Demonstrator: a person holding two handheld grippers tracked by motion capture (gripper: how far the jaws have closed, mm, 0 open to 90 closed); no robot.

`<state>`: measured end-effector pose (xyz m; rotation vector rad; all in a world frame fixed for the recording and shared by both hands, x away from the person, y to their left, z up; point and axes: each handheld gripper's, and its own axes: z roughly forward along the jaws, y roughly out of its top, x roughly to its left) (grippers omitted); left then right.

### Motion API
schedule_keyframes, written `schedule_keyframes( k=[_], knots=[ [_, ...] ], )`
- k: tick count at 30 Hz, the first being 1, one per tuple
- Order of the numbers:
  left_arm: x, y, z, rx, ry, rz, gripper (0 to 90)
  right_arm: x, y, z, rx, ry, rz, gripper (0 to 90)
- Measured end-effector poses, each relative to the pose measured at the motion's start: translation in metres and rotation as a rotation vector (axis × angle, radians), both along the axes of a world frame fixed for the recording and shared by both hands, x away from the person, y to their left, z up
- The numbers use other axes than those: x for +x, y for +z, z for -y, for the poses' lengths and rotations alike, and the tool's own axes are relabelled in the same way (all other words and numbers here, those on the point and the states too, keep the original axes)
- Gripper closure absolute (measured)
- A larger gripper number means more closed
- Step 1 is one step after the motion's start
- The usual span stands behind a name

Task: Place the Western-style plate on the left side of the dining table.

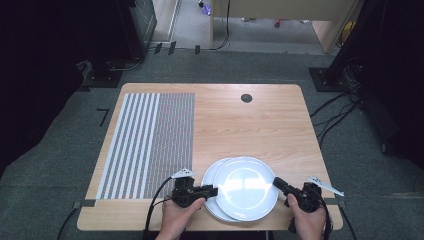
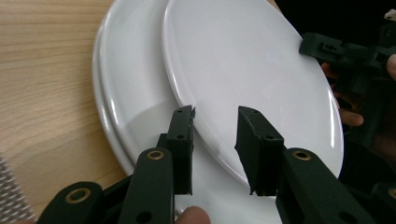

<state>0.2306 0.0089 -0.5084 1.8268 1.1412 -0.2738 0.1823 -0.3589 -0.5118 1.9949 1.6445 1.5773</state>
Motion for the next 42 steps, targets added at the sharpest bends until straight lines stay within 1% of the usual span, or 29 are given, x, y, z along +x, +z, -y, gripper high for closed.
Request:
schedule_keyframes(
  k=[1, 2, 8, 11, 17, 19, 20, 26, 33, 34, 42],
  knots=[
    [0.000, 0.000, 0.000, 0.000, 0.000, 0.000, 67.4, 0.000, 0.000, 0.000, 0.000, 0.000, 0.000, 84.9],
    [-0.001, 0.000, 0.003, -0.002, -0.009, -0.001, 67.3, 0.000, 0.000, 0.003, 0.017, -0.009, 0.003, 85.3],
    [-0.002, -0.001, 0.008, -0.004, -0.037, 0.000, 67.0, -0.001, 0.001, 0.011, 0.039, -0.025, 0.005, 86.3],
    [-0.002, -0.001, 0.009, 0.001, -0.039, 0.005, 66.5, -0.002, 0.001, 0.013, 0.052, -0.028, 0.000, 86.5],
    [-0.002, -0.001, 0.012, 0.003, -0.039, 0.006, 65.7, -0.003, 0.002, 0.014, 0.055, -0.035, -0.002, 86.7],
    [-0.003, -0.001, 0.013, 0.005, -0.046, 0.005, 65.6, -0.004, 0.003, 0.018, 0.118, -0.043, -0.003, 87.4],
    [-0.003, -0.002, 0.014, 0.005, -0.049, 0.004, 65.7, -0.004, 0.004, 0.019, 0.121, -0.044, 0.004, 87.4],
    [-0.005, -0.002, 0.021, 0.006, -0.075, 0.007, 65.0, -0.007, 0.005, 0.024, 0.107, -0.056, 0.003, 87.3],
    [-0.008, -0.003, 0.028, 0.002, -0.107, 0.011, 62.7, -0.010, 0.009, 0.030, 0.106, -0.062, 0.008, 87.3],
    [-0.007, -0.004, 0.028, 0.010, -0.110, 0.012, 61.8, -0.010, 0.009, 0.031, 0.105, -0.061, 0.004, 87.2],
    [-0.005, -0.004, 0.024, 0.009, -0.098, 0.014, 61.4, -0.010, 0.006, 0.032, 0.075, -0.053, 0.002, 87.3]
  ],
)
